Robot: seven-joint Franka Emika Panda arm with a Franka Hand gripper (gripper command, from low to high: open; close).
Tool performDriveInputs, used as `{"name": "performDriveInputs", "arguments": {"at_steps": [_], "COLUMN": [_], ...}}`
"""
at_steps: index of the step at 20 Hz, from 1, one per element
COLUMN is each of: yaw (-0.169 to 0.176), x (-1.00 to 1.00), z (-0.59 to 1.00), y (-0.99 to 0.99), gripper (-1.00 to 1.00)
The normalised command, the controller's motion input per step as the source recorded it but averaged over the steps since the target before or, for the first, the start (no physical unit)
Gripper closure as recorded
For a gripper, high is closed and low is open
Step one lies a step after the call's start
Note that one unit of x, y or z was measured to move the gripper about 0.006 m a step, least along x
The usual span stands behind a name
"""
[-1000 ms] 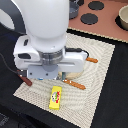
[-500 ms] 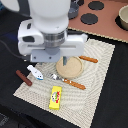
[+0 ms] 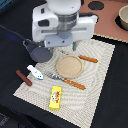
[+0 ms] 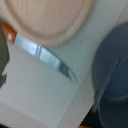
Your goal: Interact with the objects in diverse but meaningful ways.
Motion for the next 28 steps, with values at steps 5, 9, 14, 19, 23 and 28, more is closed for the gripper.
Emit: {"name": "performDriveInputs", "arguments": {"at_steps": [5,9,14,19,23,28], "yaw": [0.018,0.015,0.000,0.000,0.000,0.000], "x": [-0.76,-0.78,-0.66,-0.39,-0.34,-0.42], "z": [0.04,0.00,-0.07,-0.17,-0.26,-0.33], "y": [0.46,0.28,0.07,-0.03,-0.01,-0.04], "gripper": [-1.00,-1.00,-1.00,-1.00,-1.00,-1.00]}}
